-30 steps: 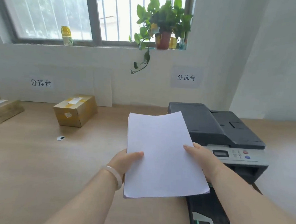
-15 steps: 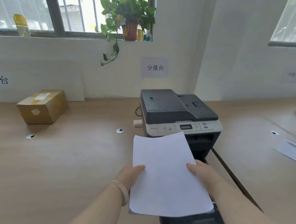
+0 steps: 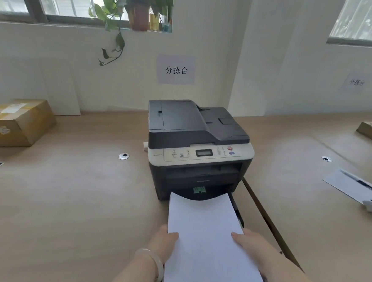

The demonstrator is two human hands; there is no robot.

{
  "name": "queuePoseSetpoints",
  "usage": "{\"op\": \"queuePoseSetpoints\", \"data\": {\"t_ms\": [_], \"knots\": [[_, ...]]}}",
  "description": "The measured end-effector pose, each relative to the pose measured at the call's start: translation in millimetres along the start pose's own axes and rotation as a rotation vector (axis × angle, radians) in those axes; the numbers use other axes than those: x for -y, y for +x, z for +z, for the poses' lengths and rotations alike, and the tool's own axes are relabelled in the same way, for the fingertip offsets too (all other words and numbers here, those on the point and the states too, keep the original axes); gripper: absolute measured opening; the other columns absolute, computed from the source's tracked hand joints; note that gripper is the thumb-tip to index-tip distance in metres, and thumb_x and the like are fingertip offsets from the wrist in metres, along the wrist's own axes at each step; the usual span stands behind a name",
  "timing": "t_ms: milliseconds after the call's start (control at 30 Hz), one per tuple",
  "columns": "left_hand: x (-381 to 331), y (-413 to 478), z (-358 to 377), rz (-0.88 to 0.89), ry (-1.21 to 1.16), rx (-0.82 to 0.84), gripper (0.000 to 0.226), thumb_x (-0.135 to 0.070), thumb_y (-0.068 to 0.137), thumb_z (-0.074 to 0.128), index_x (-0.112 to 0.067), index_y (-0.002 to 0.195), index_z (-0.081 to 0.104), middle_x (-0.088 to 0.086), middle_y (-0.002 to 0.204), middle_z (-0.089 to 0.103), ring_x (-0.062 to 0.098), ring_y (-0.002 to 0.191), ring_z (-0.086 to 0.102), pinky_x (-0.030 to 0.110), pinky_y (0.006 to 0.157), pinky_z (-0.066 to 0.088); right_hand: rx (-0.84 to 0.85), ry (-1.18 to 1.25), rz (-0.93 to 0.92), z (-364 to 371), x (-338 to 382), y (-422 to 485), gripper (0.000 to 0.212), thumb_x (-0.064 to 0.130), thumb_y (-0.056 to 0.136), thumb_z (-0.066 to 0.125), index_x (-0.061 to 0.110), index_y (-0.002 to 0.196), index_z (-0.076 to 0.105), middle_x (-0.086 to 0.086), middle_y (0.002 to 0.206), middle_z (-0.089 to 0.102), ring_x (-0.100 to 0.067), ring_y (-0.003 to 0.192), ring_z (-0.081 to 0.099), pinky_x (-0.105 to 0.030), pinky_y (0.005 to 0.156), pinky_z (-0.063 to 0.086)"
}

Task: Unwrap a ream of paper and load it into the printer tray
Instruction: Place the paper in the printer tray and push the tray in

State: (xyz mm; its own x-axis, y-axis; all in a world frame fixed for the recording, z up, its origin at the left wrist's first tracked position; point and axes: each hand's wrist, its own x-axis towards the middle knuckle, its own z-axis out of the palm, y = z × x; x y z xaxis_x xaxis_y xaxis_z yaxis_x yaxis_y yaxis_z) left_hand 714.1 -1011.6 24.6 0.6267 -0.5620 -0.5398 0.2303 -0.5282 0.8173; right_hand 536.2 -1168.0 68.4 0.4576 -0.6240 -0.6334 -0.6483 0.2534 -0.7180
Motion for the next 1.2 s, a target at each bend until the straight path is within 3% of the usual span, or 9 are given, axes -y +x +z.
{"op": "queuePoseSetpoints", "data": {"t_ms": [100,267,433,567,700,767,967,1100,1200], "knots": [[3,20,30,-0.020,0.019,-0.015,0.037,-0.020,0.086,0.048,-0.013,0.121,0.054,-0.002,0.099,0.065,0.020,0.091,0.062,0.027,0.070,0.047,0.015,-0.034,0.027,-23,-5,32,0.022,0.024,0.096,0.051,0.010,0.110,0.060,-0.009,0.102,0.071,-0.029,0.094,0.069,-0.042,0.092,0.053],[4,43,62,-0.091,-0.045,-0.066,0.035,-0.016,0.094,0.046,-0.017,0.128,0.050,-0.003,0.105,0.064,0.016,0.090,0.062,0.022,0.064,0.045,0.053,-0.007,0.051,-47,-3,78,0.019,0.027,0.098,0.045,0.015,0.110,0.055,-0.004,0.098,0.070,-0.023,0.085,0.069,-0.028,0.063,0.053],[6,60,75,-0.152,-0.080,-0.112,0.039,-0.015,0.094,0.049,-0.015,0.133,0.049,0.000,0.104,0.064,0.013,0.085,0.062,0.019,0.061,0.045,0.074,-0.036,0.086,-48,-5,113,0.020,0.028,0.098,0.041,0.020,0.111,0.053,-0.007,0.103,0.070,-0.029,0.093,0.068,-0.039,0.083,0.057],[5,76,80,-0.177,-0.064,-0.120,0.038,-0.016,0.095,0.047,-0.019,0.132,0.048,0.001,0.107,0.064,0.014,0.085,0.062,0.019,0.060,0.045,0.067,-0.060,0.100,-42,-8,133,0.017,0.025,0.097,0.041,0.020,0.109,0.053,-0.003,0.094,0.068,-0.026,0.087,0.066,-0.032,0.074,0.055],[6,92,78,-0.203,-0.057,-0.121,0.037,-0.016,0.094,0.045,-0.018,0.130,0.051,0.002,0.111,0.065,0.024,0.102,0.062,0.035,0.092,0.049,0.038,-0.040,0.118,-39,-9,151,0.026,0.023,0.097,0.046,0.012,0.117,0.056,-0.008,0.100,0.068,-0.030,0.093,0.066,-0.037,0.085,0.054],[8,99,75,-0.214,-0.067,-0.112,0.037,-0.015,0.094,0.045,-0.019,0.130,0.052,0.001,0.114,0.066,0.024,0.104,0.063,0.037,0.095,0.049,0.045,0.011,0.137,-39,-9,155,0.024,0.022,0.097,0.047,0.011,0.117,0.057,-0.008,0.098,0.069,-0.032,0.094,0.067,-0.038,0.085,0.054],[10,106,72,-0.232,-0.083,-0.107,0.035,-0.013,0.093,0.046,-0.017,0.127,0.054,0.000,0.114,0.067,0.020,0.102,0.063,0.030,0.085,0.049,0.076,0.129,0.211,-40,-15,165,0.031,0.019,0.097,0.051,0.005,0.124,0.054,-0.013,0.099,0.070,-0.034,0.095,0.067,-0.045,0.088,0.053],[7,102,71,-0.219,-0.205,-0.140,0.029,-0.009,0.095,0.046,-0.022,0.119,0.053,-0.006,0.102,0.067,0.010,0.089,0.063,0.022,0.065,0.047,0.096,0.230,0.181,-41,-14,164,0.016,0.020,0.098,0.051,0.021,0.113,0.048,-0.005,0.091,0.067,-0.027,0.085,0.066,-0.039,0.073,0.053],[2,105,69,-0.226,-0.204,-0.156,0.028,-0.010,0.096,0.047,-0.017,0.122,0.053,-0.009,0.093,0.063,0.006,0.082,0.059,0.020,0.061,0.042,0.103,0.238,0.162,-40,-5,166,0.024,0.019,0.098,0.050,0.018,0.122,0.050,-0.004,0.089,0.067,-0.025,0.082,0.066,-0.034,0.066,0.051]]}}
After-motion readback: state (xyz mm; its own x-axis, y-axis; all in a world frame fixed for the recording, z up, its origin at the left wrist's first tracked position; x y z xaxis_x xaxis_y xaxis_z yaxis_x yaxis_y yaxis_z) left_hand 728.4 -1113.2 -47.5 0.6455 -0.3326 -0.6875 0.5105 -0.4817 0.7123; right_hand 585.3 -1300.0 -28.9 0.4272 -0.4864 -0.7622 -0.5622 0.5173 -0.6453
